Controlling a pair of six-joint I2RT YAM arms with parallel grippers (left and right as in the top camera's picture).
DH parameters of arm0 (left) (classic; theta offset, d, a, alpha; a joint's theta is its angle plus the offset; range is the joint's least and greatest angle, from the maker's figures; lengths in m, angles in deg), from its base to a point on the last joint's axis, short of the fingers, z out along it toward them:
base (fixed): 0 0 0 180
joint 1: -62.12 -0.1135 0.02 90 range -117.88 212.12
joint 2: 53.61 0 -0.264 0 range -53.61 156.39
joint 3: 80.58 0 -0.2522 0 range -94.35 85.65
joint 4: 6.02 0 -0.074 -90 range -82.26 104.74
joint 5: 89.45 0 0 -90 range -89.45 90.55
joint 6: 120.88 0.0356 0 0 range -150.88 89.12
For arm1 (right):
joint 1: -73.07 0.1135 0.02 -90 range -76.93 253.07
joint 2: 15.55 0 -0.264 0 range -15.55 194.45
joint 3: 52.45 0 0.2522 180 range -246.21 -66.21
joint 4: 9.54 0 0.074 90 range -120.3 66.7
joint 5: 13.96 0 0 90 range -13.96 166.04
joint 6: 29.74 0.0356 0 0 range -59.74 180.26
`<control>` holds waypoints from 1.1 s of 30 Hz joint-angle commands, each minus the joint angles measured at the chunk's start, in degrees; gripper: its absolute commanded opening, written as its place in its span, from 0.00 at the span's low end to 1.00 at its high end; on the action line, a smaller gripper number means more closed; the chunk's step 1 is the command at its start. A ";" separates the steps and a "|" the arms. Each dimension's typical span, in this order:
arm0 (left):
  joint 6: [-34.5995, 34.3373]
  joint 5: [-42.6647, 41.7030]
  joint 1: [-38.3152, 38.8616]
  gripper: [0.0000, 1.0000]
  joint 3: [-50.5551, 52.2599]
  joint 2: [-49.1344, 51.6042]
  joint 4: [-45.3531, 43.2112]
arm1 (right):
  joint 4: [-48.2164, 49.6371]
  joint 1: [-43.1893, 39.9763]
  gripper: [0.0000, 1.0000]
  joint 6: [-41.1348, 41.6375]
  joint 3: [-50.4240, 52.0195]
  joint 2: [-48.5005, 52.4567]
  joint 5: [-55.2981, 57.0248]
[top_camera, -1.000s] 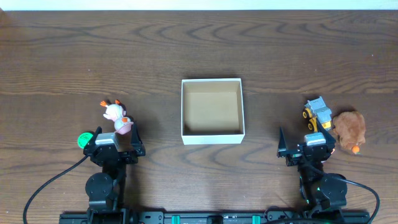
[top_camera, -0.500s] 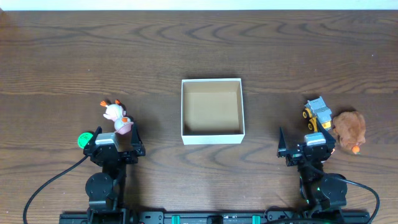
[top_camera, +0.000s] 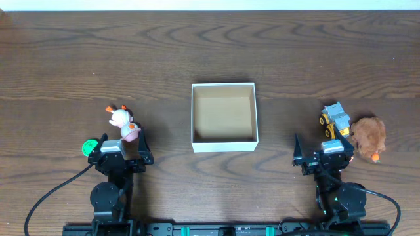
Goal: Pack container
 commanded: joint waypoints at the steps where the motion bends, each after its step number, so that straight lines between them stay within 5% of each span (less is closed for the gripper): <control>1: 0.11 0.52 0.00 0.98 0.94 -0.35 2.36 | -0.20 -0.50 0.99 -0.61 0.09 -0.31 -0.42; 33: 0.11 0.52 0.00 0.98 0.94 -0.37 2.36 | -0.20 -0.50 0.99 -0.57 0.09 -0.31 -0.17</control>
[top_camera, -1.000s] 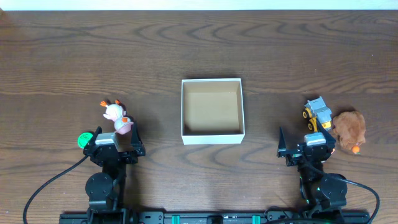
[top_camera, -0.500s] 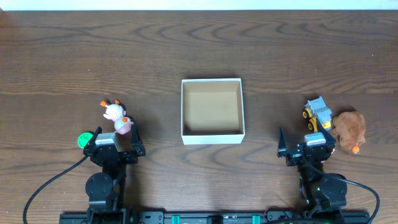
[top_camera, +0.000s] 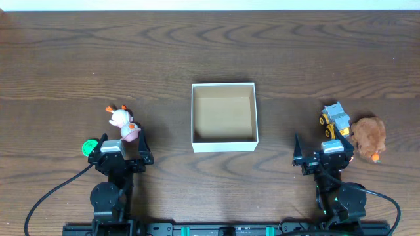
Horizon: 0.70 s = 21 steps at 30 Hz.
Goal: Pack container
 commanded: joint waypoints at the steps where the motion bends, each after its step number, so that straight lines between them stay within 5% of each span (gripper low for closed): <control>1: 0.11 0.52 0.00 0.98 0.94 -0.37 2.36 | -0.22 -0.50 0.99 -0.57 0.09 -0.31 -0.20; 21: -3.61 0.46 0.00 0.98 -0.55 -0.22 2.47 | -0.20 -0.55 0.99 6.62 -1.22 5.11 0.90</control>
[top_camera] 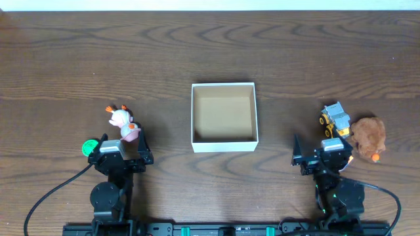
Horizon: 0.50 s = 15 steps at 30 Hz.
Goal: Pack container
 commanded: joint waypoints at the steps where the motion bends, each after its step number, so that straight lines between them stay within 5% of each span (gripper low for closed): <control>1: -1.84 0.48 0.00 0.98 -0.96 0.00 2.14 | -0.20 -0.52 0.99 3.28 -1.75 2.58 0.66; 15: -1.86 0.42 0.00 0.98 -21.92 19.41 11.32 | -6.82 -0.52 0.99 3.34 -23.19 25.99 -0.13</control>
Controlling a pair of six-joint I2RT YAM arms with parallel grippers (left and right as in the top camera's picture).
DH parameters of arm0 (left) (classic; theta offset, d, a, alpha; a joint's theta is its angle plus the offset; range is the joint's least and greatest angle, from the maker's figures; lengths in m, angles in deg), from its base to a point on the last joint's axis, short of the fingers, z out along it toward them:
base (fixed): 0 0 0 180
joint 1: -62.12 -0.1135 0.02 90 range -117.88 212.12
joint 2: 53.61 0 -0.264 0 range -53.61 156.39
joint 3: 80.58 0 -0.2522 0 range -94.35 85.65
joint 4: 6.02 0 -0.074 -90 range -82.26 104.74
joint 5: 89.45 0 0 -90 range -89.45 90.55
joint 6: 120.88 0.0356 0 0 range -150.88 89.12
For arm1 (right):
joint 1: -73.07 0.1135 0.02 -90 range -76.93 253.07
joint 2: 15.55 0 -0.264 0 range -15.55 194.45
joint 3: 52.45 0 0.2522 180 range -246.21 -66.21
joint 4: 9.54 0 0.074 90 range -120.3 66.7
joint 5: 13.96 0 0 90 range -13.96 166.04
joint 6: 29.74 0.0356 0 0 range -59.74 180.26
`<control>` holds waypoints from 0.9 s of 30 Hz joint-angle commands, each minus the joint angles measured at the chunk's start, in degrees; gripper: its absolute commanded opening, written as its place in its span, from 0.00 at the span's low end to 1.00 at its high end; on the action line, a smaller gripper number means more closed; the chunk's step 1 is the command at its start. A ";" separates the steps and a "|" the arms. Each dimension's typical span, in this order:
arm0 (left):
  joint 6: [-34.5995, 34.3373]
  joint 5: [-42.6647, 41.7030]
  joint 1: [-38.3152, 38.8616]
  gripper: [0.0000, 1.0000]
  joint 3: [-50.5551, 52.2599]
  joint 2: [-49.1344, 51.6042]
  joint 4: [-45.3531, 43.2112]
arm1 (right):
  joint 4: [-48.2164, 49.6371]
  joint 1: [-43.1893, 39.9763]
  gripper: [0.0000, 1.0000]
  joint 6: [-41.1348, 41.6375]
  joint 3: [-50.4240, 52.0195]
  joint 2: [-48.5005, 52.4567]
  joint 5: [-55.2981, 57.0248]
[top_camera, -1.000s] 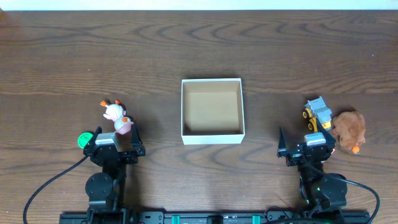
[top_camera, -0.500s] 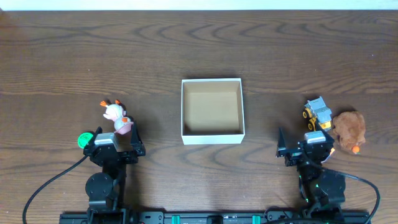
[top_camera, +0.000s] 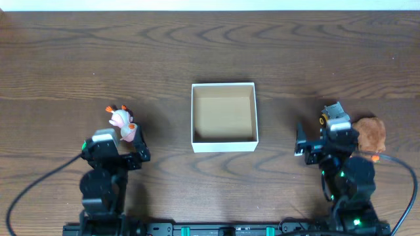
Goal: Pack container
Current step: 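Reach right gripper to the grey-yellow toy truck and grasp it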
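A white box (top_camera: 194,111) with a bare cardboard floor stands in the middle of the table, nothing inside. Left of it is a white and pink toy animal (top_camera: 121,122). My left gripper (top_camera: 113,147) sits just below that toy, its fingers spread wide, nothing between them. On the right, a yellow and grey toy truck (top_camera: 332,111) is partly covered by my right gripper (top_camera: 327,139), which is also open. A brown plush (top_camera: 371,132) lies just right of it.
A sliver of a green round object (top_camera: 84,145) shows at the left arm's edge. Cables trail from both arm bases along the table's front edge. The dark wooden table stretches beyond the box.
Both arms have left their resting pose. The left gripper has shifted slightly left and now covers most of the green object. The right gripper has moved up to the truck's near end.
At all three earlier moments both arms rested at the front edge, and the toys and box lay untouched. Only the right arm had stirred slightly by the last of them. Now both grippers stand closer to their toys, holding nothing.
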 commanded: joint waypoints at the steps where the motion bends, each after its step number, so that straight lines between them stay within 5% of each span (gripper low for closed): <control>1: -0.55 0.33 0.00 0.98 -8.22 6.36 3.37 | -3.93 -0.52 0.99 1.29 -7.43 6.43 -0.72; 9: -4.33 0.37 0.00 0.98 -28.13 22.82 26.10 | -30.36 -4.50 0.99 7.15 -31.82 24.85 -1.22; 15: -4.61 0.37 0.00 0.98 -32.02 27.65 34.51 | -48.39 -13.94 0.99 6.95 -47.63 37.24 -1.90; 21: -4.61 0.37 0.00 0.98 -32.02 27.65 37.88 | -50.88 -22.36 0.99 3.41 -52.52 44.00 -1.62; 27: -4.63 0.35 0.00 0.98 -32.02 27.65 38.25 | -47.56 -23.71 0.99 -13.73 -52.50 45.86 -3.28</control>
